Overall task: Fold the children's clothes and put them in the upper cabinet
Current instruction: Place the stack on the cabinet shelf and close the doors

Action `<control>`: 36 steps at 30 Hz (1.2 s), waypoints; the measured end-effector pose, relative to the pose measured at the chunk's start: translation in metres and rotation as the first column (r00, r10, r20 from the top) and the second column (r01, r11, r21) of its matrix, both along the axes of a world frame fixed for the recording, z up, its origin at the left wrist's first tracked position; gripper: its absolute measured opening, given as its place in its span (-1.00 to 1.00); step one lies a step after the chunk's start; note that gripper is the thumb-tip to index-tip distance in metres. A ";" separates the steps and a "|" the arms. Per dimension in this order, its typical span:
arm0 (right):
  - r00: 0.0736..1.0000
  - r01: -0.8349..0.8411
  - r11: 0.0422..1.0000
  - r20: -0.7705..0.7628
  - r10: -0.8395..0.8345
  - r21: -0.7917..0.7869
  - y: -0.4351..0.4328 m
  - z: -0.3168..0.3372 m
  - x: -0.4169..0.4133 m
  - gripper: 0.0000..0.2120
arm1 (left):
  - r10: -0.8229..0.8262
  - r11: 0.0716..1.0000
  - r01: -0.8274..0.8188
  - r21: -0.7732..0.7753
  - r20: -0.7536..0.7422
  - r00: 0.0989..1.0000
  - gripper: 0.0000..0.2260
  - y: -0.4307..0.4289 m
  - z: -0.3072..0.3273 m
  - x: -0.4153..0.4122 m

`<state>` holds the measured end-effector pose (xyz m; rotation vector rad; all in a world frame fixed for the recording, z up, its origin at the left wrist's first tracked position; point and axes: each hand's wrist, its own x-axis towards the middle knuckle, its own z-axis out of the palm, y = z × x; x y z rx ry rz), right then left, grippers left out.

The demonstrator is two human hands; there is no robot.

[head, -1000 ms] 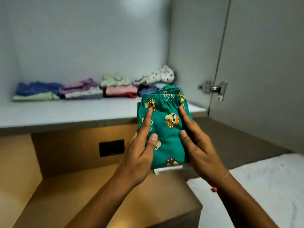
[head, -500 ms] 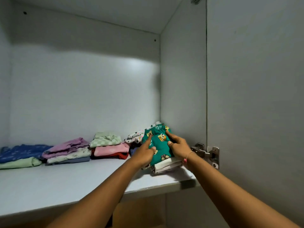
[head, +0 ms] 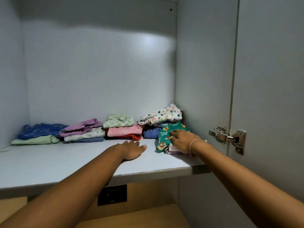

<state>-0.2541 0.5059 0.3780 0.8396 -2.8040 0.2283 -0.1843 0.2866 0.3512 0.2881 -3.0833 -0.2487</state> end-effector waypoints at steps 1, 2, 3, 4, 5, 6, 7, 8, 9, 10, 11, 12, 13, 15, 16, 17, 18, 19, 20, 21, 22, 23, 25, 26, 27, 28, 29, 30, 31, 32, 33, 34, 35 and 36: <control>1.000 0.006 1.000 0.023 -0.007 0.023 -0.001 0.001 -0.005 -0.53 | 0.012 0.999 -0.013 0.033 0.031 0.999 -0.37 -0.002 -0.002 0.000; 0.999 0.014 0.999 0.050 -0.016 0.047 -0.001 0.002 -0.010 -0.53 | 0.018 0.999 -0.020 0.043 0.039 0.999 -0.37 -0.003 -0.002 -0.001; 0.997 0.024 0.998 0.071 -0.028 0.065 -0.002 0.004 -0.015 -0.52 | 0.024 0.999 -0.026 0.040 0.043 0.999 -0.37 -0.003 -0.002 -0.002; 0.996 0.024 0.996 0.078 -0.031 0.088 -0.003 0.006 -0.019 -0.52 | 0.028 0.999 -0.029 0.029 0.046 0.999 -0.37 -0.003 -0.002 -0.003; 0.994 0.029 0.996 0.099 -0.038 0.084 -0.003 0.006 -0.022 -0.52 | 0.028 0.999 -0.028 0.015 0.050 0.998 -0.37 -0.003 -0.004 -0.004; 0.993 0.035 0.997 0.112 -0.043 0.072 -0.003 0.006 -0.025 -0.51 | 0.025 1.000 -0.025 0.000 0.051 0.998 -0.38 -0.003 -0.005 -0.005; 0.993 0.033 0.998 0.112 -0.039 0.062 -0.001 0.005 -0.028 -0.51 | 0.023 1.000 -0.022 -0.013 0.054 0.998 -0.38 -0.004 -0.005 -0.006; 0.994 0.024 0.998 0.104 -0.031 0.062 -0.001 0.003 -0.031 -0.51 | 0.021 1.000 -0.020 -0.019 0.056 0.998 -0.38 -0.004 -0.007 -0.008; 0.995 0.023 0.998 0.099 -0.028 0.055 0.000 0.001 -0.033 -0.51 | 0.018 1.000 -0.017 -0.016 0.052 0.998 -0.38 -0.005 -0.007 -0.009; 0.995 0.020 0.998 0.093 -0.025 0.054 0.000 0.000 -0.035 -0.51 | 0.015 1.000 -0.015 -0.010 0.046 0.999 -0.38 -0.005 -0.007 -0.010; 0.995 0.022 0.999 0.094 -0.026 0.046 0.000 0.000 -0.035 -0.52 | 0.018 1.000 -0.018 -0.004 0.043 0.999 -0.38 -0.006 -0.008 -0.010; 0.995 0.024 0.999 0.097 -0.028 0.040 0.001 0.001 -0.034 -0.52 | 0.024 1.000 -0.023 -0.004 0.038 0.999 -0.38 -0.006 -0.008 -0.010; 0.994 0.024 0.999 0.103 -0.026 0.023 0.001 0.001 -0.032 -0.52 | 0.031 0.999 -0.031 -0.006 0.030 0.999 -0.38 -0.007 -0.007 -0.011; 0.996 0.018 0.997 0.092 -0.012 -0.068 0.005 -0.001 -0.027 -0.53 | 0.022 0.998 -0.022 0.059 -0.002 1.000 -0.39 -0.006 -0.006 -0.008; 0.997 0.014 0.987 0.079 -0.001 -0.158 0.008 -0.002 -0.022 -0.53 | -0.011 0.982 0.019 0.188 -0.044 0.999 -0.42 -0.006 -0.004 -0.004; 0.999 0.005 0.964 0.051 0.009 -0.265 0.012 -0.004 -0.015 -0.54 | -0.043 0.928 0.082 0.363 -0.114 0.993 -0.48 -0.004 -0.003 0.003; 1.000 -0.020 0.931 0.000 0.021 -0.365 0.016 -0.006 -0.008 -0.54 | -0.047 0.853 0.152 0.500 -0.217 0.975 -0.57 -0.002 -0.001 0.011; 0.997 -0.057 0.899 -0.065 0.032 -0.433 0.020 -0.007 0.000 -0.55 | -0.004 0.812 0.195 0.550 -0.328 0.945 -0.64 -0.002 0.000 0.019; 0.990 -0.101 0.881 -0.133 0.043 -0.462 0.022 -0.007 0.010 -0.55 | 0.045 0.831 0.199 0.520 -0.419 0.907 -0.67 -0.004 0.004 0.031; 0.980 -0.140 0.879 -0.193 0.056 -0.455 0.024 -0.007 0.020 -0.55 | 0.072 0.898 0.151 0.413 -0.478 0.876 -0.65 -0.007 0.007 0.042; 0.968 -0.170 0.888 -0.239 0.070 -0.428 0.024 -0.007 0.032 -0.54 | 0.071 0.955 0.088 0.284 -0.507 0.859 -0.59 -0.011 0.009 0.056; 0.959 -0.187 0.900 -0.270 0.081 -0.394 0.024 -0.007 0.043 -0.52 | 0.075 0.982 0.026 0.186 -0.514 0.855 -0.51 -0.016 0.010 0.070; 0.941 -0.213 0.920 -0.322 0.103 -0.328 0.021 -0.004 0.065 -0.49 | 0.099 0.992 -0.037 0.124 -0.540 0.836 -0.44 -0.024 0.013 0.097; 0.925 -0.238 0.925 -0.358 0.124 -0.297 0.019 -0.001 0.077 -0.48 | 0.108 0.993 -0.058 0.105 -0.569 0.815 -0.44 -0.027 0.015 0.114; 0.904 -0.274 0.924 -0.399 0.153 -0.268 0.014 0.001 0.091 -0.47 | 0.122 0.992 -0.085 0.090 -0.600 0.791 -0.44 -0.029 0.017 0.132; 0.879 -0.314 0.917 -0.441 0.183 -0.246 0.008 0.004 0.104 -0.46 | 0.129 0.991 -0.108 0.073 -0.633 0.763 -0.44 -0.031 0.020 0.150; 0.858 -0.345 0.910 -0.470 0.208 -0.229 0.003 0.008 0.115 -0.45 | 0.135 0.990 -0.127 0.060 -0.669 0.731 -0.45 -0.031 0.022 0.168; 0.837 -0.382 0.900 -0.491 0.240 -0.212 -0.004 0.012 0.129 -0.44 | 0.146 0.987 -0.153 0.054 -0.706 0.693 -0.45 -0.032 0.024 0.191; 0.816 -0.413 0.891 -0.511 0.271 -0.188 -0.011 0.017 0.142 -0.42 | 0.149 0.983 -0.176 0.043 -0.743 0.652 -0.45 -0.032 0.027 0.214; 0.789 -0.443 0.882 -0.537 0.300 -0.158 -0.020 0.023 0.154 -0.41 | 0.149 0.979 -0.200 0.030 -0.779 0.609 -0.45 -0.032 0.032 0.239; 0.756 -0.474 0.871 -0.567 0.327 -0.130 -0.030 0.031 0.167 -0.40 | 0.148 0.974 -0.224 0.020 -0.807 0.571 -0.45 -0.033 0.037 0.264; 0.727 -0.501 0.858 -0.593 0.346 -0.114 -0.038 0.037 0.179 -0.40 | 0.147 0.970 -0.243 0.014 -0.829 0.540 -0.46 -0.032 0.042 0.286; 0.700 -0.540 0.833 -0.613 0.367 -0.118 -0.049 0.045 0.194 -0.40 | 0.157 0.961 -0.276 0.014 -0.848 0.505 -0.46 -0.032 0.048 0.313; 0.677 -0.580 0.804 -0.627 0.386 -0.131 -0.059 0.052 0.211 -0.40 | 0.170 0.951 -0.307 0.022 -0.869 0.464 -0.46 -0.029 0.053 0.339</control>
